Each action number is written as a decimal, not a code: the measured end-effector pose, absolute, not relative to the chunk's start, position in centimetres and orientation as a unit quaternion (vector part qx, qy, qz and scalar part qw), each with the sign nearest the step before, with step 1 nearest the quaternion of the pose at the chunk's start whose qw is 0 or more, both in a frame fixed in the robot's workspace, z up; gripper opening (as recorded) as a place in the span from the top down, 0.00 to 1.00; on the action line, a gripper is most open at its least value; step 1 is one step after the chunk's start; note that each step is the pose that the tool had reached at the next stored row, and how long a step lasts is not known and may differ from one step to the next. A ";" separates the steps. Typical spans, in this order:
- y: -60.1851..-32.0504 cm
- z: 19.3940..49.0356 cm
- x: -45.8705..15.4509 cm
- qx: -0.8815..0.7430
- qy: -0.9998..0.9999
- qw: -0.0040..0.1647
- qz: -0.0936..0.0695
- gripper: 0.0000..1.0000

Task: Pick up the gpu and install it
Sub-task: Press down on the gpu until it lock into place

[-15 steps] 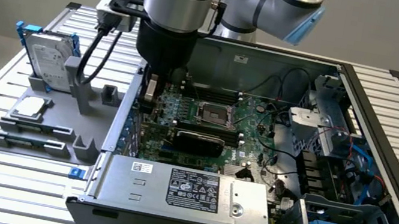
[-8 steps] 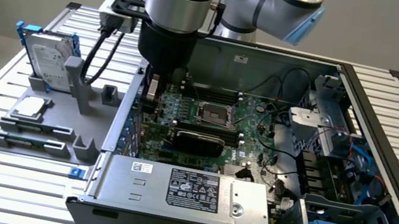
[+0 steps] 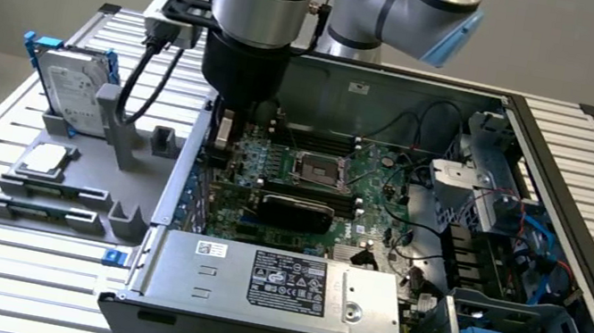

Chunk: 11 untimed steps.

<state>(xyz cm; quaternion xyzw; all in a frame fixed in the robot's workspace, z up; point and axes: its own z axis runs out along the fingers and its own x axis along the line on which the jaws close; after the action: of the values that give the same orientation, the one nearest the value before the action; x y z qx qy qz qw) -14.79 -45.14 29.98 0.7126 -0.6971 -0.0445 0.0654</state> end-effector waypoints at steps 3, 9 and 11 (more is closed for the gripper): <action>-45.1 29.9 -14.9 0.712 -0.697 0.069 -0.041 0.89; -45.0 29.9 -15.1 0.711 -0.698 0.075 -0.035 0.89; -44.9 29.9 -15.1 0.711 -0.698 0.076 -0.035 0.89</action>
<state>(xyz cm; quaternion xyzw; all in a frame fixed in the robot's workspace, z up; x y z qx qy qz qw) -15.05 -44.90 29.91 0.7114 -0.6978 -0.0347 0.0756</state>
